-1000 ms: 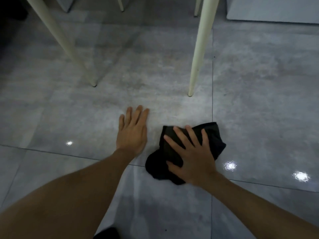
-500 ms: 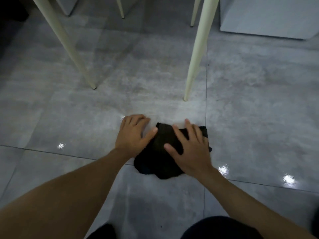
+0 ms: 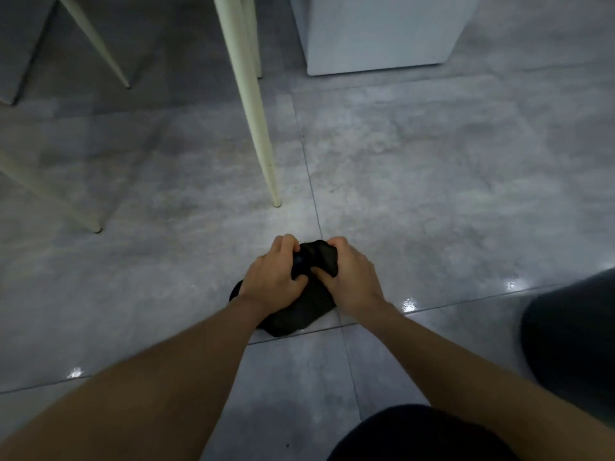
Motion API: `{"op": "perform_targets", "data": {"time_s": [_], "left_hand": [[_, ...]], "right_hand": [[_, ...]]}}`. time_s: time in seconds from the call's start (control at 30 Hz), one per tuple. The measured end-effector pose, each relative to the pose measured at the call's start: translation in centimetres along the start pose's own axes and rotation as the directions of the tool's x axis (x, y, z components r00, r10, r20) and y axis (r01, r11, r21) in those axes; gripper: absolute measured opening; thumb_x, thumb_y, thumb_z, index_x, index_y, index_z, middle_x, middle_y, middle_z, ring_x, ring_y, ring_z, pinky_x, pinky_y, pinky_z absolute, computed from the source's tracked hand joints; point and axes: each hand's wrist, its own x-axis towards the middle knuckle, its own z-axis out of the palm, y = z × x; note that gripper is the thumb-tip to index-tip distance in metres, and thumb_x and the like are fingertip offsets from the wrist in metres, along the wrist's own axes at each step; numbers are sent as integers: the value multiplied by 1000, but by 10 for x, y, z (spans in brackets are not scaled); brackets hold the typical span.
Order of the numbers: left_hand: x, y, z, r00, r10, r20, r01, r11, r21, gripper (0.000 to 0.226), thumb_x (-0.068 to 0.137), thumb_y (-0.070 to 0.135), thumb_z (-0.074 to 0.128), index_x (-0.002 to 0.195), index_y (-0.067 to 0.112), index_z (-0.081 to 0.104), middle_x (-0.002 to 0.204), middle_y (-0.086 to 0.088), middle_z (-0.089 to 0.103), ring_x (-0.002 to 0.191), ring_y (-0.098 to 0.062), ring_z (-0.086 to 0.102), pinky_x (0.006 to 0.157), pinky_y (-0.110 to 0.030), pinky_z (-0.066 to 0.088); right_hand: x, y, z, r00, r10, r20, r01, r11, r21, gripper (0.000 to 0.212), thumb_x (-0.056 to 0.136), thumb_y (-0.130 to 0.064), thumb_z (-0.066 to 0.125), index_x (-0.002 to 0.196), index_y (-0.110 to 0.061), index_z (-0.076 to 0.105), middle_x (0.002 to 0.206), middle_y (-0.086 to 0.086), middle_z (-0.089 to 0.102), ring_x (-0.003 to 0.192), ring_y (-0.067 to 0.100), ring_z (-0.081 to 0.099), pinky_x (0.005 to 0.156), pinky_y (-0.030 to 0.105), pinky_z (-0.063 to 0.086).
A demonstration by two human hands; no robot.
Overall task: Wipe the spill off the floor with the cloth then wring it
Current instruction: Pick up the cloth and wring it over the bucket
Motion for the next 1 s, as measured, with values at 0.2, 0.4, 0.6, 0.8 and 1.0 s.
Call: {"op": "perform_targets", "data": {"time_s": [0.2, 0.4, 0.6, 0.8, 1.0], "left_hand": [[48, 59, 9, 988, 158, 1, -157, 987, -21, 39, 83, 23, 70, 110, 18, 44, 114, -5, 48, 79, -36, 57, 69, -44, 50], [88, 130, 20, 944, 325, -54, -328, 942, -71, 37, 82, 27, 72, 111, 15, 51, 110, -9, 50, 82, -38, 58, 71, -50, 52], [96, 213, 17, 902, 401, -161, -421, 900, -116, 35, 84, 31, 69, 112, 13, 58, 111, -12, 53, 88, -40, 59, 75, -50, 52], [97, 297, 4, 871, 423, -251, -477, 852, -216, 27, 84, 32, 64, 103, 12, 64, 99, -1, 47, 83, -28, 55, 71, -35, 43], [81, 364, 14, 848, 458, -265, -515, 831, -211, 28, 84, 34, 61, 106, 18, 67, 100, 2, 50, 84, -26, 57, 69, -32, 40]], "right_hand": [[0, 25, -64, 977, 58, -207, -63, 998, -16, 38, 95, -36, 70, 123, -19, 51, 110, 6, 64, 94, 27, 62, 77, 40, 51], [-21, 50, -125, 871, 164, -463, -175, 984, 19, 38, 93, -39, 71, 122, -20, 54, 109, 8, 62, 96, 30, 61, 79, 41, 49], [-53, 46, -196, 727, 172, -664, -277, 959, -54, 41, 94, -40, 70, 127, -22, 55, 116, 7, 58, 100, 33, 62, 84, 43, 48], [-93, 35, -265, 545, 165, -822, -371, 927, -61, 47, 93, -38, 73, 136, -28, 56, 124, 6, 57, 102, 35, 63, 80, 38, 40], [-136, 57, -304, 348, 301, -888, -400, 904, 149, 49, 88, -38, 77, 134, -31, 60, 124, 5, 60, 109, 32, 62, 91, 39, 46]]}}
